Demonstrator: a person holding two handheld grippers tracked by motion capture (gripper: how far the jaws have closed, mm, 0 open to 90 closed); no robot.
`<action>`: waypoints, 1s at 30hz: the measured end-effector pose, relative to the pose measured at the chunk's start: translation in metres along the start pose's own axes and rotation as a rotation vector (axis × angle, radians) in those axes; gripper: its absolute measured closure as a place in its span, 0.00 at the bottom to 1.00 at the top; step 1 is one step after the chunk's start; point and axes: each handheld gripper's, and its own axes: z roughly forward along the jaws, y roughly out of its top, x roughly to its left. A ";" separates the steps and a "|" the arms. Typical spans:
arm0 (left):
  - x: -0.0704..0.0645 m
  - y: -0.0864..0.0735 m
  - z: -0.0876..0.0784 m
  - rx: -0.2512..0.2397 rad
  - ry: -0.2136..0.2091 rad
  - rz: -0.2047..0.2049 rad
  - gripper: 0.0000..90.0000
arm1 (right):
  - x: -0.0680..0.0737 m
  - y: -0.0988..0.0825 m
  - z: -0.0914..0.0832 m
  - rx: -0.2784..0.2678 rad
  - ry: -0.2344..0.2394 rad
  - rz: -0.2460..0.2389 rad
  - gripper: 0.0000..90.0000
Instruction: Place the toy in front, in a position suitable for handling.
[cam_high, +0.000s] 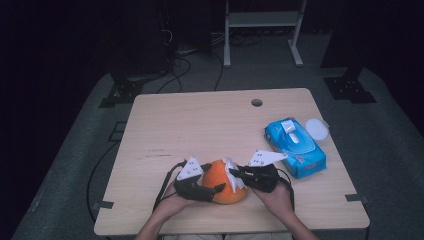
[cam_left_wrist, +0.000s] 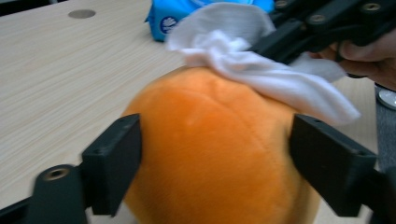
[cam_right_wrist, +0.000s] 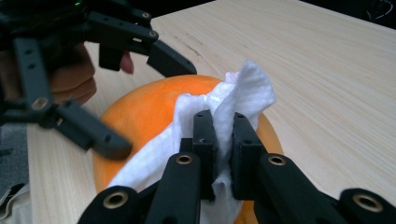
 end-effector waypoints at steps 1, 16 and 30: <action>-0.003 0.001 0.001 0.006 0.005 0.018 0.22 | 0.000 0.000 0.000 0.001 -0.004 -0.004 0.91; 0.003 -0.003 0.002 0.007 -0.014 -0.076 0.16 | -0.008 -0.002 -0.005 0.004 -0.028 0.025 0.91; 0.002 0.000 -0.002 -0.020 -0.015 0.029 0.09 | -0.010 -0.003 -0.012 -0.011 0.015 -0.014 0.91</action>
